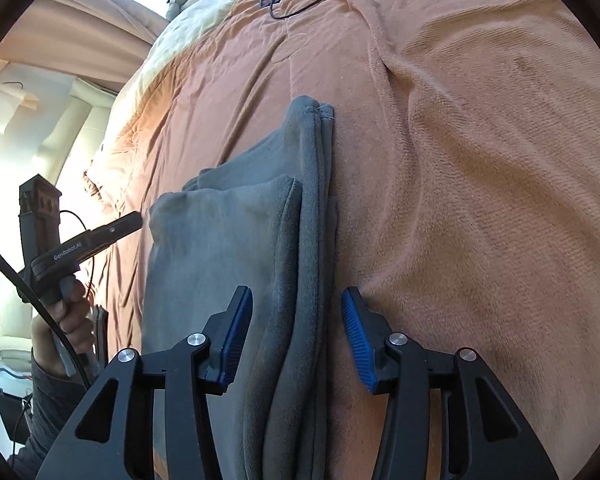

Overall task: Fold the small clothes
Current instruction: 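Close both tools on the end of the folded grey shirt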

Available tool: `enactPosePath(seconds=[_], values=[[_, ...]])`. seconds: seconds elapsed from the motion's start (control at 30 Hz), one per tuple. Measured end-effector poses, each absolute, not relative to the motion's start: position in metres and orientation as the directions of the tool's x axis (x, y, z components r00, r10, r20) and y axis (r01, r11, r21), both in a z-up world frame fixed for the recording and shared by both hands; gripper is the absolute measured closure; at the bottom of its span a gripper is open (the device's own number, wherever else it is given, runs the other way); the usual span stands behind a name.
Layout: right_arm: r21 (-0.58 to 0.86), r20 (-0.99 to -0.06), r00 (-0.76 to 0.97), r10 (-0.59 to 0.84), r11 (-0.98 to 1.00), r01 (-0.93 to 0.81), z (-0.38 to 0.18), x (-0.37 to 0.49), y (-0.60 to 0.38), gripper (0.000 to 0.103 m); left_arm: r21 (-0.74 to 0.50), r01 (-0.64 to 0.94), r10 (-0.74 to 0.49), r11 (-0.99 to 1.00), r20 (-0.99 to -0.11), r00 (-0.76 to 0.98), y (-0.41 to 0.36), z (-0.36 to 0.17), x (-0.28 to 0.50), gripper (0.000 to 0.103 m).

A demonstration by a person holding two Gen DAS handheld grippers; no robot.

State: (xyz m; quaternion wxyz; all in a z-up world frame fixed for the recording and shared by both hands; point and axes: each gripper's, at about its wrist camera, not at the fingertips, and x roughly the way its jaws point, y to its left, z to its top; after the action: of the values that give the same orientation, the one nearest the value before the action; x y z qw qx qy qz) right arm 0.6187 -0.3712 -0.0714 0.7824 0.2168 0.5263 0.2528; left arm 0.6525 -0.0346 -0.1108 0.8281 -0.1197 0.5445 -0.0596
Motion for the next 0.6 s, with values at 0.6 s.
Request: enactPosePath(seconds=[0.6], values=[[0.619,-0.693,0.315,0.648,0.759,-0.2,-0.076,0.624,-0.353,0.059,-0.415,-0.175,-0.345,0.893,-0.881,0.325,0.023,-0.17,0.635,0.073]])
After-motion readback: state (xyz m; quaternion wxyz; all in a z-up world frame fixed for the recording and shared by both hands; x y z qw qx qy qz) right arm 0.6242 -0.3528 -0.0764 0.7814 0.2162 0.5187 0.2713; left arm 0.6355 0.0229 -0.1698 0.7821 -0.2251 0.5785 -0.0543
